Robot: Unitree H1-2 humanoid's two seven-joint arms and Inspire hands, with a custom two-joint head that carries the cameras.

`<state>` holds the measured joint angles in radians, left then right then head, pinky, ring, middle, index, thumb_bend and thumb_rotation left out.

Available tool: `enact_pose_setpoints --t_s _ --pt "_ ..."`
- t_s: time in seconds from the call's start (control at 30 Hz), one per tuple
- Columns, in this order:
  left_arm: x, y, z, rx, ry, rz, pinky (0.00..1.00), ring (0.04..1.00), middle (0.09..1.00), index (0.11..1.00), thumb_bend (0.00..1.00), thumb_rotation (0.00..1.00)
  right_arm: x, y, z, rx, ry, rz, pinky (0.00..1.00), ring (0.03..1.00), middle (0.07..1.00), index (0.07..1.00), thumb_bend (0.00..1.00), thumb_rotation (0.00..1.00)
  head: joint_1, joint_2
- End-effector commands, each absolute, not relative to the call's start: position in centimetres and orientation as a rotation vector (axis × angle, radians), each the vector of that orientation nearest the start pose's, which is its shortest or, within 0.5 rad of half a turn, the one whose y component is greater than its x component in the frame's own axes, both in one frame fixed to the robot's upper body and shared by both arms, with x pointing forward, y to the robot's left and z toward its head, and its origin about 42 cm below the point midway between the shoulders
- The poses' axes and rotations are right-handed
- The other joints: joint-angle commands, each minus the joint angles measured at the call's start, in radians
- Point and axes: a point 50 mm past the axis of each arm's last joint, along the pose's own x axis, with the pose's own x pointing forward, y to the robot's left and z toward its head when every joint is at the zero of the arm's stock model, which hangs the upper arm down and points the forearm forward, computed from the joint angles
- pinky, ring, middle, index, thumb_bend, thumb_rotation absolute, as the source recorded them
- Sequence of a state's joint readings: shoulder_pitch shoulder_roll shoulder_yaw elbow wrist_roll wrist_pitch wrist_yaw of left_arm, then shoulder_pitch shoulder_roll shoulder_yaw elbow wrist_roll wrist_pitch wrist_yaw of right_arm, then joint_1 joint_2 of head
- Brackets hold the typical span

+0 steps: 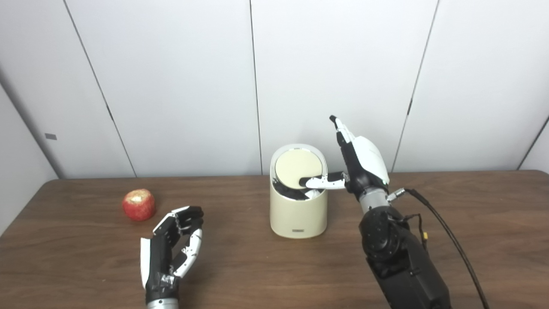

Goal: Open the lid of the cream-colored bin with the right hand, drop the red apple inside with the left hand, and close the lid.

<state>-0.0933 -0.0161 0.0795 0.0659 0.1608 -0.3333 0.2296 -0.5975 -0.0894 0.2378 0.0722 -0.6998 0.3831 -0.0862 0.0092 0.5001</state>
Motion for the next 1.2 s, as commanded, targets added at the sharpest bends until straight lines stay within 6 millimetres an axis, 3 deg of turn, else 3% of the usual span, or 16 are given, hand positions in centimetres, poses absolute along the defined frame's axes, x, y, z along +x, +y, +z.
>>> enact_pose_setpoints --t_s 0.0,0.5,0.97,1.1,1.17 --pt "30.2 22.0 12.2 0.095 -0.356 0.260 0.55 0.618 0.639 0.630 0.24 0.16 43.3 -14.2 28.1 -0.876 -0.357 -0.119 0.81 0.944 0.959 0.967 0.82 0.20 0.001 0.001" --pt "30.1 21.3 12.5 0.088 -0.350 0.262 0.54 0.615 0.639 0.631 0.25 0.15 42.8 -13.8 27.4 -0.941 -0.384 -0.136 0.84 0.939 0.947 0.949 0.89 0.22 0.015 0.006" --pt "30.1 21.4 12.5 0.087 -0.354 0.262 0.54 0.615 0.640 0.630 0.25 0.17 42.5 -13.4 27.1 -0.990 -0.389 -0.126 0.85 0.940 0.948 0.945 0.90 0.12 0.010 0.008" --pt "30.2 21.6 12.3 0.083 -0.354 0.259 0.54 0.615 0.641 0.631 0.25 0.15 42.4 -13.5 27.0 -0.974 -0.381 -0.124 0.85 0.945 0.951 0.950 0.87 0.24 0.009 0.003" --pt "30.2 21.6 12.3 0.082 -0.354 0.256 0.54 0.616 0.641 0.631 0.25 0.15 42.3 -13.5 27.0 -0.965 -0.375 -0.117 0.86 0.955 0.960 0.962 0.83 0.38 0.008 0.002"
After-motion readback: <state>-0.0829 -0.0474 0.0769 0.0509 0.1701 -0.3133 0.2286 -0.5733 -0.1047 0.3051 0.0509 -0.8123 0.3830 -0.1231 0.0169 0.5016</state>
